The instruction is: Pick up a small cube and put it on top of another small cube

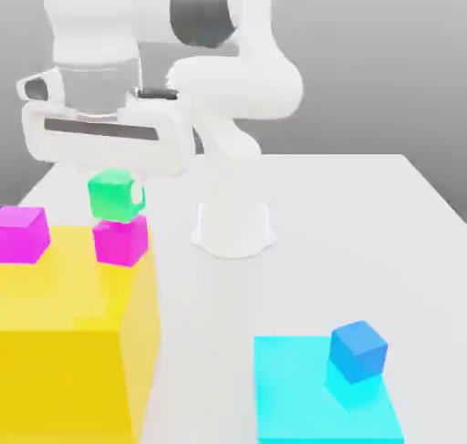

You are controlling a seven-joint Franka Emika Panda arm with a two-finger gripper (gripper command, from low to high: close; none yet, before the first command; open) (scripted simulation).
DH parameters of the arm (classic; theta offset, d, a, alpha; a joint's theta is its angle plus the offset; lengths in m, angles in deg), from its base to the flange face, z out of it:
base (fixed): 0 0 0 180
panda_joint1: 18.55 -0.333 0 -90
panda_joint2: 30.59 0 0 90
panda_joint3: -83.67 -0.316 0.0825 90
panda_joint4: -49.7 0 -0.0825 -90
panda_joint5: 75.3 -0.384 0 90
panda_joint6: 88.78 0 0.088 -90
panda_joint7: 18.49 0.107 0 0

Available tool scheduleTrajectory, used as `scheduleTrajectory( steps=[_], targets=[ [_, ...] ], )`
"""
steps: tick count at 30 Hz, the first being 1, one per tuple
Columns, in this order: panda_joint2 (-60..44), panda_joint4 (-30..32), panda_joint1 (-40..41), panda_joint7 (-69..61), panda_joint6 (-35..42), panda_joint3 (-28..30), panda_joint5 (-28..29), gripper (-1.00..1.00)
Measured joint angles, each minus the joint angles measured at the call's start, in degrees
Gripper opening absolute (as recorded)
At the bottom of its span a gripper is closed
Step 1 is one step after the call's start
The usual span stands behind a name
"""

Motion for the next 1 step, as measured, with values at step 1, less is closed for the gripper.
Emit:
scheduleTrajectory(
  steps=[1],
  targets=[
    [0.00, 0.00, 0.00, 0.00, 0.00, 0.00, 0.00, 1.00]
  ],
)
